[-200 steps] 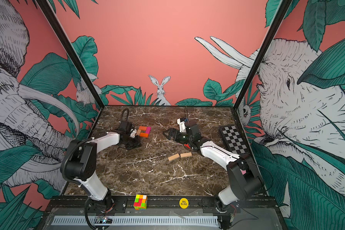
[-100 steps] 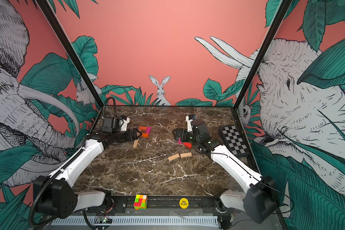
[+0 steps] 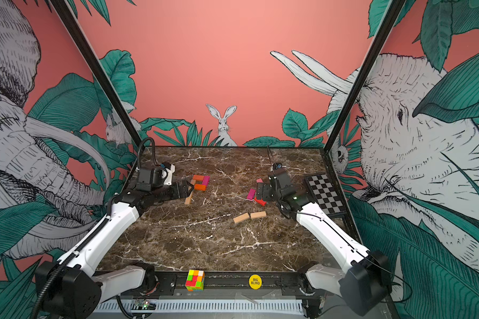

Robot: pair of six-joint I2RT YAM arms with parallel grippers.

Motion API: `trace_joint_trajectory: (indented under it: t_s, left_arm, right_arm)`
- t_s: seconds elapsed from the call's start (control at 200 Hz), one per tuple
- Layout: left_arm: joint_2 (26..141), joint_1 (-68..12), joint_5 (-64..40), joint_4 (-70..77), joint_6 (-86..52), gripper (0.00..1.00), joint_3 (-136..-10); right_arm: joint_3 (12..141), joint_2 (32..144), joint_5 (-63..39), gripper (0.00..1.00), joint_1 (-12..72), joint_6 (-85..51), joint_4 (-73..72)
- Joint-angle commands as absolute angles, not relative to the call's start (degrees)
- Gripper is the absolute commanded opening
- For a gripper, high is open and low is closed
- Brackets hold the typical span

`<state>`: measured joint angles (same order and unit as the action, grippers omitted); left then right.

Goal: Assemble the letter p with building blocks
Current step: Pick up the building block from the center of the board.

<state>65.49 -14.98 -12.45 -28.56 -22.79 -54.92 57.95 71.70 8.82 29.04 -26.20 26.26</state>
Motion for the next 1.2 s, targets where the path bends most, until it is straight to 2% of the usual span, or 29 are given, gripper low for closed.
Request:
trace_joint_trajectory:
  t_s: [0.0,0.205,0.415,0.565,0.735,1.195]
  left_arm:
    - [62.5,-15.1,-10.2,-29.5,-22.2,0.99,-54.8]
    - [60.0,-14.6,-10.0,-32.2,-20.7,0.99,-55.6]
    - [56.4,-14.5,-16.3,-31.9,-14.4,1.00,-55.2]
    - [56.5,-14.6,-15.3,-33.3,-12.0,1.00,-53.7]
    - [54.7,-14.6,-15.0,-30.0,-11.8,1.00,-50.8]
    - [54.0,-13.9,-17.6,-28.4,-12.5,0.99,-50.0]
  right_arm:
    - [60.9,75.6,9.8,0.98,28.8,-26.5,30.5]
    - [63.7,84.9,6.2,0.99,28.9,-31.4,28.1]
    - [70.0,97.0,5.1,0.86,29.5,-33.4,28.6]
    - [74.8,104.0,6.1,0.77,30.9,-33.8,28.4]
    - [80.6,110.8,3.1,0.63,30.9,-34.9,29.1]
    - [84.3,117.6,3.7,0.58,30.8,-36.3,29.6]
